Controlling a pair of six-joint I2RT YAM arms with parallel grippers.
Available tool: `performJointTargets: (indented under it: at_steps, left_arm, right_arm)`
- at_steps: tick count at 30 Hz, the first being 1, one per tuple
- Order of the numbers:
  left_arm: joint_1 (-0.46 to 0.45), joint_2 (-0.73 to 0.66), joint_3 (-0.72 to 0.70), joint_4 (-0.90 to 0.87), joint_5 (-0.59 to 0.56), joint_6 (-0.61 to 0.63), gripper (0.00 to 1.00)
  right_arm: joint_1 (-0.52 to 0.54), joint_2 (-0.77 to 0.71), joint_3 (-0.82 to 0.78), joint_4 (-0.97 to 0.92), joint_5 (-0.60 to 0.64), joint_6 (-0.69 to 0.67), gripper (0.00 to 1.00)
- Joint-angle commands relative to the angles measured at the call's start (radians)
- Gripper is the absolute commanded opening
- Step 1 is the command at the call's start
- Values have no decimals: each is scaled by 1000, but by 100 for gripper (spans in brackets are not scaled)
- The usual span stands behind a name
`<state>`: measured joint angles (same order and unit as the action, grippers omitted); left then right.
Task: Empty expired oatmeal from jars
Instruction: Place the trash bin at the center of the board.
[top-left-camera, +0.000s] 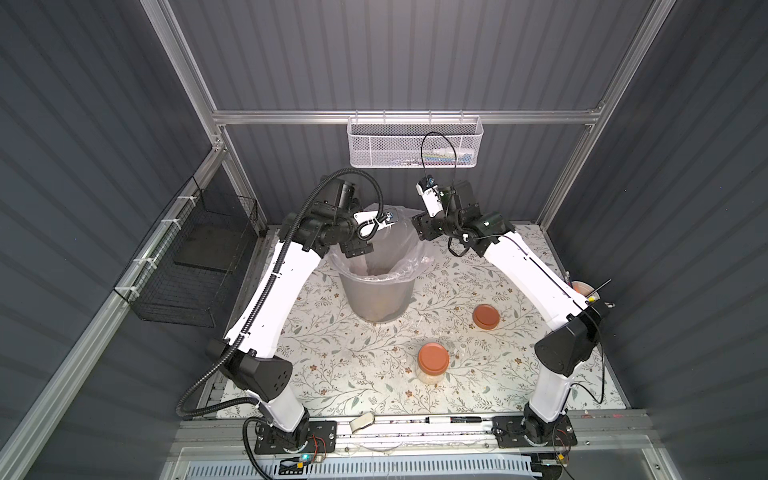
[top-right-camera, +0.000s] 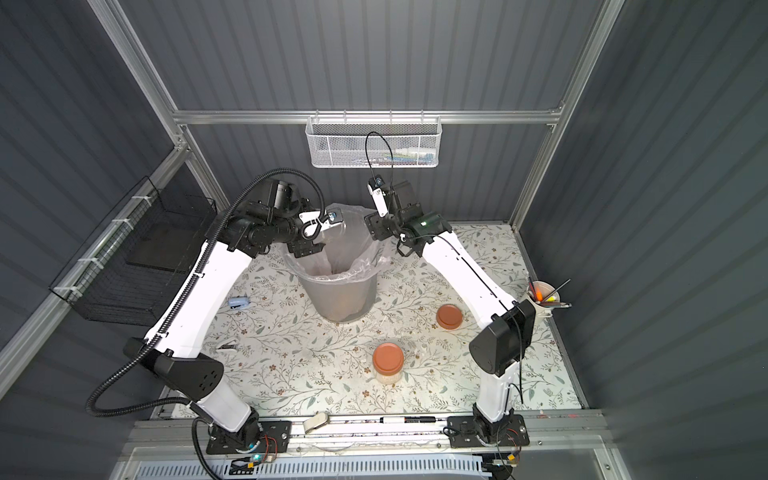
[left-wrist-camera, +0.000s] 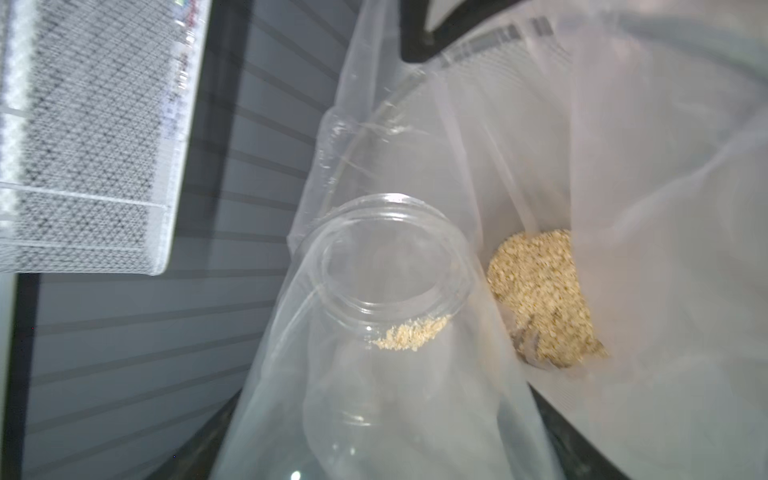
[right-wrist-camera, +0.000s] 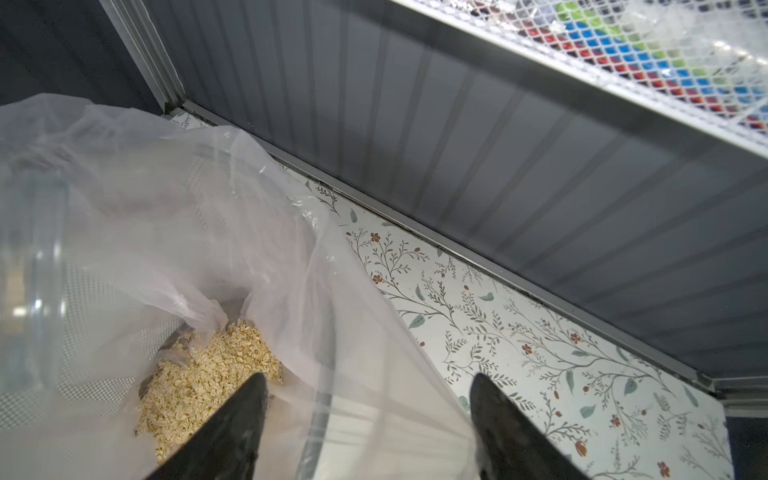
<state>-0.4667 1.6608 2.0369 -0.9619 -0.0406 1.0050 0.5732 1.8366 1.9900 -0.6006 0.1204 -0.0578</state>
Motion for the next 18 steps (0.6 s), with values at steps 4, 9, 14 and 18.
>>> performJointTargets:
  at_steps: [4, 9, 14, 18]
  left_arm:
    - [29, -171, -124, 277, 108, -236, 0]
    - [60, -258, -282, 374, 203, -390, 0]
    - [153, -359, -476, 607, 378, -661, 0]
    - [243, -398, -593, 798, 555, -867, 0]
  right_arm:
    - [-48, -48, -67, 70, -140, 137, 88]
    - [-68, -71, -79, 84, -233, 177, 99]
    - [-84, -117, -103, 106, -255, 210, 99]
    - [-99, -156, -126, 146, -324, 241, 99]
